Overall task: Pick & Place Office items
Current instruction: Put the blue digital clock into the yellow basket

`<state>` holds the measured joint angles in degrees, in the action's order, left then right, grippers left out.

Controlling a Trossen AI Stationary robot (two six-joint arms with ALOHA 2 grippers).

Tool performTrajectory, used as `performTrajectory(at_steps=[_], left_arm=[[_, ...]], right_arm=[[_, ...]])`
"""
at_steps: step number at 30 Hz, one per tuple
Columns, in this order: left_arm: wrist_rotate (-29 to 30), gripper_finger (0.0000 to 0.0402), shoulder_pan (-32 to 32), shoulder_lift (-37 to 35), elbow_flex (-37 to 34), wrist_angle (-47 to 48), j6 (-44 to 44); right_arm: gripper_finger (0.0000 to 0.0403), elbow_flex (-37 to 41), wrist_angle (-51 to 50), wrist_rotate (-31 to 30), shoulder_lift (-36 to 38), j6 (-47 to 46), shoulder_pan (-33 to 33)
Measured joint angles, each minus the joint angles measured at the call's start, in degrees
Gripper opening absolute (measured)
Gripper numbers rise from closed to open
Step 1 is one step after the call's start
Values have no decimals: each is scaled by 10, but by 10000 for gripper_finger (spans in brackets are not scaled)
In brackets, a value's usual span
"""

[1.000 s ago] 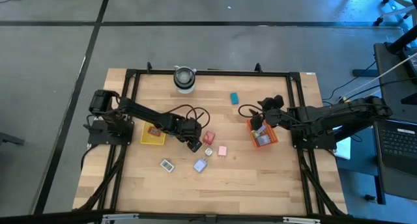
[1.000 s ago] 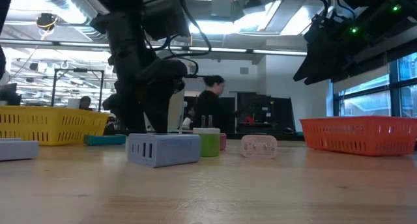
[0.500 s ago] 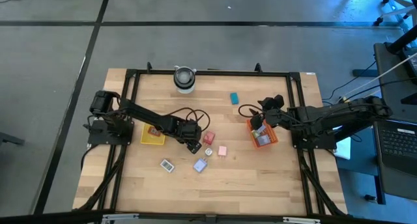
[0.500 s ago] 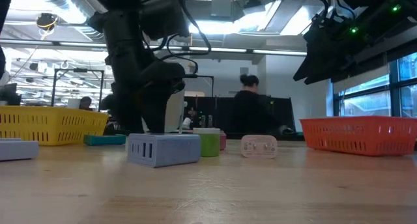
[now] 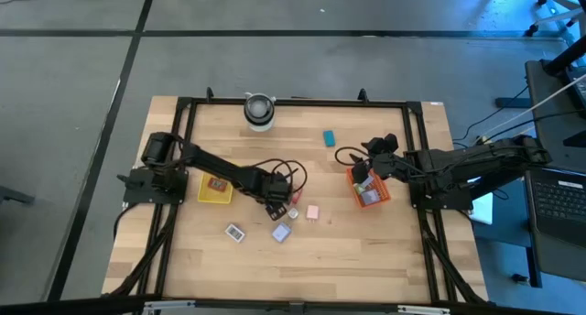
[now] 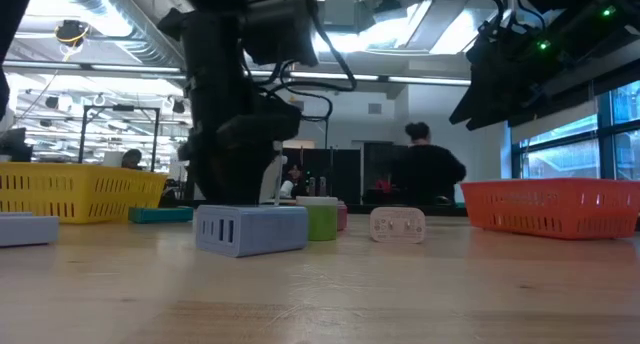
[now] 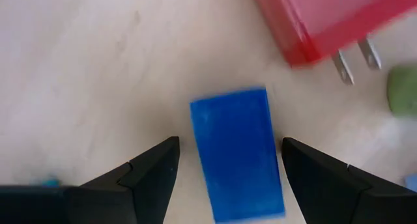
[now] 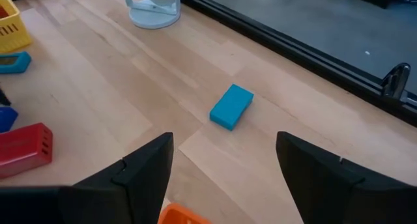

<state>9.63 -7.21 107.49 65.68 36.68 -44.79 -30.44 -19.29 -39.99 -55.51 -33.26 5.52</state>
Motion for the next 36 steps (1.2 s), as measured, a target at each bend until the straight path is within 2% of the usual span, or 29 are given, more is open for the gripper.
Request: performTrajectory(at_steps=[6, 21, 36], left_arm=[[14, 254, 1, 0, 1, 8, 12], [6, 157, 2, -1, 1, 8, 33], [4, 154, 5, -2, 2, 8, 46]], right_arm=[[271, 0, 0, 4, 0, 1, 0], [271, 0, 0, 4, 0, 1, 0], [271, 0, 0, 4, 0, 6, 0]])
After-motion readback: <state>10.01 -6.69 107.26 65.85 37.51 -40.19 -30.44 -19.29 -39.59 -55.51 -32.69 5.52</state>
